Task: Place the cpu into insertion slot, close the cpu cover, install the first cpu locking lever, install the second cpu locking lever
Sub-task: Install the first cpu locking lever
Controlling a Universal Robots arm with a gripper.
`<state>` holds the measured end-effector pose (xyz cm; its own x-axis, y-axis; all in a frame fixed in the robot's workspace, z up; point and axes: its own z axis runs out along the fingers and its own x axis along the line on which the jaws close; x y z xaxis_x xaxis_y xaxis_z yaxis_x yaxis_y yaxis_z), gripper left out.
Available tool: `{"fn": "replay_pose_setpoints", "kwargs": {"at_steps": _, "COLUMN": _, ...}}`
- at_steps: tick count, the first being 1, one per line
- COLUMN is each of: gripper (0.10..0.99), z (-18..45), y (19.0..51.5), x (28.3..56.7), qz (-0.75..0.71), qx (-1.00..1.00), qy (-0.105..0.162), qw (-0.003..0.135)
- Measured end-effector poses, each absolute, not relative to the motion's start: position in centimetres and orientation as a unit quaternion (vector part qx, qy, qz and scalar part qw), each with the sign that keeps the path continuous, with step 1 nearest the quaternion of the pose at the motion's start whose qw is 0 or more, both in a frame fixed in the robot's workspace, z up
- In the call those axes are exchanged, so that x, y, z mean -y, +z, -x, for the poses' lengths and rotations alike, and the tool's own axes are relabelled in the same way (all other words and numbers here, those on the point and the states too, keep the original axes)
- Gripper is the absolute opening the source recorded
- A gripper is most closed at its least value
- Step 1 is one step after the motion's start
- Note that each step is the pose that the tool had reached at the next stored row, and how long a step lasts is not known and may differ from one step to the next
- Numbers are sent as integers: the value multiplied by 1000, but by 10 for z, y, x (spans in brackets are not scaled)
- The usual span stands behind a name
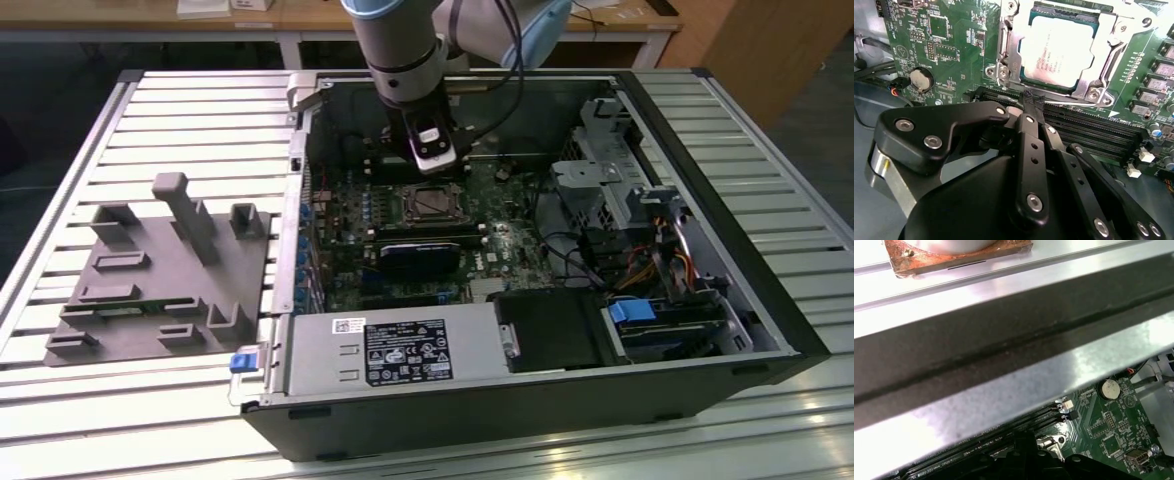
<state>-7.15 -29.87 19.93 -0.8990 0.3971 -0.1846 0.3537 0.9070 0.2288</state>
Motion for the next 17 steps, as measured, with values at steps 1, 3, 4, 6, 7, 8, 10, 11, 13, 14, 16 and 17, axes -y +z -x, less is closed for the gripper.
{"fn": "replay_pose_setpoints", "kwargs": {"at_steps": 1, "gripper": 102, "z": 71, "y": 199, "x": 299, "qz": -193, "qx": -970, "qy": 95, "qw": 114}}
{"fn": "replay_pose_setpoints", "kwargs": {"at_steps": 3, "gripper": 102, "z": 71, "y": 199, "x": 299, "qz": -193, "qx": -970, "qy": 95, "qw": 114}}
{"fn": "replay_pose_setpoints", "kwargs": {"at_steps": 4, "gripper": 102, "z": 71, "y": 199, "x": 299, "qz": -193, "qx": -970, "qy": 95, "qw": 114}}
{"fn": "replay_pose_setpoints", "kwargs": {"at_steps": 6, "gripper": 102, "z": 71, "y": 199, "x": 299, "qz": -192, "qx": -970, "qy": 95, "qw": 114}}
{"fn": "replay_pose_setpoints", "kwargs": {"at_steps": 7, "gripper": 102, "z": 71, "y": 199, "x": 299, "qz": -191, "qx": -970, "qy": 95, "qw": 114}}
{"fn": "replay_pose_setpoints", "kwargs": {"at_steps": 8, "gripper": 102, "z": 71, "y": 199, "x": 299, "qz": -191, "qx": -970, "qy": 96, "qw": 114}}
{"fn": "replay_pose_setpoints", "kwargs": {"at_steps": 10, "gripper": 102, "z": 71, "y": 199, "x": 299, "qz": -191, "qx": -970, "qy": 96, "qw": 114}}
{"fn": "replay_pose_setpoints", "kwargs": {"at_steps": 11, "gripper": 102, "z": 71, "y": 199, "x": 299, "qz": -191, "qx": -970, "qy": 96, "qw": 114}}
{"fn": "replay_pose_setpoints", "kwargs": {"at_steps": 13, "gripper": 102, "z": 71, "y": 199, "x": 299, "qz": -190, "qx": -970, "qy": 95, "qw": 114}}
{"fn": "replay_pose_setpoints", "kwargs": {"at_steps": 14, "gripper": 102, "z": 71, "y": 199, "x": 299, "qz": -190, "qx": -970, "qy": 96, "qw": 114}}
{"fn": "replay_pose_setpoints", "kwargs": {"at_steps": 16, "gripper": 102, "z": 71, "y": 199, "x": 299, "qz": -190, "qx": -970, "qy": 96, "qw": 114}}
{"fn": "replay_pose_setpoints", "kwargs": {"at_steps": 17, "gripper": 102, "z": 71, "y": 199, "x": 299, "qz": -190, "qx": -970, "qy": 96, "qw": 114}}
